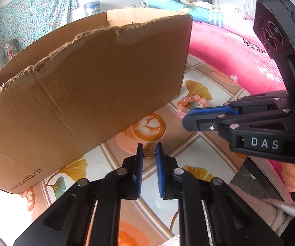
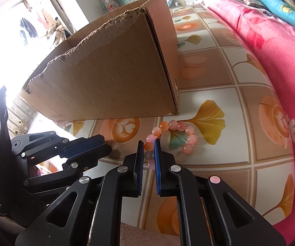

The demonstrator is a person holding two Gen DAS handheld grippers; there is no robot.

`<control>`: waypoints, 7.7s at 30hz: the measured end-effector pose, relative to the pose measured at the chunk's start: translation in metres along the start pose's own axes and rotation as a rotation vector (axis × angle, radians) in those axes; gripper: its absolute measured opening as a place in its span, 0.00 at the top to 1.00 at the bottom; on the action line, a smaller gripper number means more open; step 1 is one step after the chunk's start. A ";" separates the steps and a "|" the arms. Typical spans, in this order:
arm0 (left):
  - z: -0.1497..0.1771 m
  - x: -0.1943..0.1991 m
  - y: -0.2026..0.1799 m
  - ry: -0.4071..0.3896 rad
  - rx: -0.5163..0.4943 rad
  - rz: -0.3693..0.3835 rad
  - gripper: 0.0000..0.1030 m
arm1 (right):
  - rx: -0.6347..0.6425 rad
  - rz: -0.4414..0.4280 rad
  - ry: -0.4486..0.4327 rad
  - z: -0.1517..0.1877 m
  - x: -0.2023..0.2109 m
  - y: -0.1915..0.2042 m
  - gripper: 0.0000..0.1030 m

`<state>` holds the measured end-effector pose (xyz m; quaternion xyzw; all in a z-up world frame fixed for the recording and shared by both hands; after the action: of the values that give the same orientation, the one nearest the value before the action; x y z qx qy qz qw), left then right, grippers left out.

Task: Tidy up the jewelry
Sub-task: 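Lower the left tool onto the small gold ring and close it while the right tool holds the bracelet, then lift the bracelet with the right tool while the left tool lifts the ring toward the box, then lower both tools into the box and open them to release bracelet and ring, then withdraw both tools up out of the box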

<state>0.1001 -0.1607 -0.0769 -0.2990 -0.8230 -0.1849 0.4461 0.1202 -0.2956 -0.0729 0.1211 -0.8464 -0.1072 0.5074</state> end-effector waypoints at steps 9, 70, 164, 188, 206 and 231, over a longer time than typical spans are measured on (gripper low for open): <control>-0.005 0.000 0.002 0.036 0.052 -0.007 0.89 | -0.008 0.003 0.003 0.000 -0.003 0.005 0.92; -0.011 0.006 0.009 0.048 0.123 -0.031 0.89 | -0.169 -0.073 -0.062 -0.031 0.034 -0.010 0.93; -0.131 0.041 0.129 0.118 0.377 0.301 0.89 | -0.062 -0.164 -0.166 -0.169 0.078 -0.010 0.84; -0.140 -0.034 0.125 0.312 0.504 0.363 0.73 | -0.152 -0.202 -0.123 -0.159 0.055 -0.035 0.81; 0.003 0.087 0.227 0.028 0.876 0.111 0.25 | -0.108 -0.118 0.071 -0.136 0.013 -0.012 0.63; 0.068 0.108 0.179 0.052 0.885 0.128 0.25 | -0.180 -0.035 0.132 -0.066 0.038 0.006 0.75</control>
<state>0.1291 0.0484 -0.0152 -0.1251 -0.7913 0.2057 0.5620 0.1608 -0.3062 -0.0085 0.0965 -0.7959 -0.1834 0.5689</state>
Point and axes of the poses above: each gripper's, at about its wrist camera, not at the fingertips, and x roughly against the way its jaws point, y to its left, z to its underside, the point moved 6 cm from there along -x, roughly the way its jaws point, and after that the axes turned 5 degrees about y, right-handed, at the moved point
